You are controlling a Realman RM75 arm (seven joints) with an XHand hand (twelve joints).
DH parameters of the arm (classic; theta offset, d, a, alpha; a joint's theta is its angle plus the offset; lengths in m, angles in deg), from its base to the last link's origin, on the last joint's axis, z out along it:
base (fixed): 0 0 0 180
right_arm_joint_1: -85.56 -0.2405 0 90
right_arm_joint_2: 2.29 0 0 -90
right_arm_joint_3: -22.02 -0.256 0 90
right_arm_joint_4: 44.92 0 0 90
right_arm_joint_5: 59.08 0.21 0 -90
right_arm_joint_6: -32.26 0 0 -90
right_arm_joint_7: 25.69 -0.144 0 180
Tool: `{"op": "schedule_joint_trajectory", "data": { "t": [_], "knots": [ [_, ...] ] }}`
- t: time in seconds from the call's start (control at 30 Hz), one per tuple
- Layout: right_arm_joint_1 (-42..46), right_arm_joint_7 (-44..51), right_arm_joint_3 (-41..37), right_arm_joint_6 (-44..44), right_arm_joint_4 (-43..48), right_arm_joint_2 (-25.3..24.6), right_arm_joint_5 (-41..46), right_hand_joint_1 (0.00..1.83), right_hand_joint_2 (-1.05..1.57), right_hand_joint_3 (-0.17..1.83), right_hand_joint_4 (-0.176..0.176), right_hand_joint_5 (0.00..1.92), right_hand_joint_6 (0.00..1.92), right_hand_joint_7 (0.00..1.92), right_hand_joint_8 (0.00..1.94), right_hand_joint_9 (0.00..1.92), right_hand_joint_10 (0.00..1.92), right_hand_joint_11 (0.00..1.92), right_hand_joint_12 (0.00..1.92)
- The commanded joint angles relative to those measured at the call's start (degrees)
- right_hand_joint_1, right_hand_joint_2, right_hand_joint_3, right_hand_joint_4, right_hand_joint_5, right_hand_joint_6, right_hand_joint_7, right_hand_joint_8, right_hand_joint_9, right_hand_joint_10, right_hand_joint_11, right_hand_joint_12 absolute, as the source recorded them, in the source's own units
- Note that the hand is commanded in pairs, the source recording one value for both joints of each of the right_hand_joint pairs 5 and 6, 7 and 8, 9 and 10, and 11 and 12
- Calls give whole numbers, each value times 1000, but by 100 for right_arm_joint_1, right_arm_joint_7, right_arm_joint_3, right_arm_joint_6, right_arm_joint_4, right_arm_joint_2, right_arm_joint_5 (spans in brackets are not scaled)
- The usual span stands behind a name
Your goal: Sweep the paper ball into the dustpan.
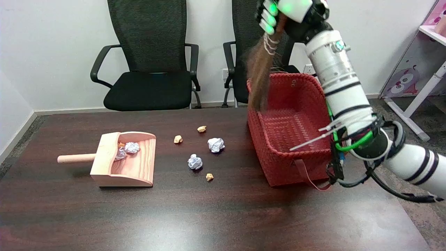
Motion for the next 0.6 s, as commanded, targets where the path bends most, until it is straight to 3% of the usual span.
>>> {"op": "schedule_joint_trajectory", "data": {
  "t": [0.03, 0.27, 0.6],
  "knots": [
    [-2431, 224, 1920, 217, 239, -384, 1134, 909, 1380, 1402, 176, 1920, 1920, 1920, 1920, 1920, 1920, 1920, 1920],
    [-2907, 233, 2754, 163, 790, -754, 1046, 844, 1344, 1476, 176, 1920, 1920, 1920, 1920, 1920, 1920, 1920, 1920],
    [-2396, 303, 2957, -345, 1913, -1665, 568, 857, 1327, 1501, 176, 1920, 1920, 1920, 1920, 1920, 1920, 1920, 1920]
  ]
}}
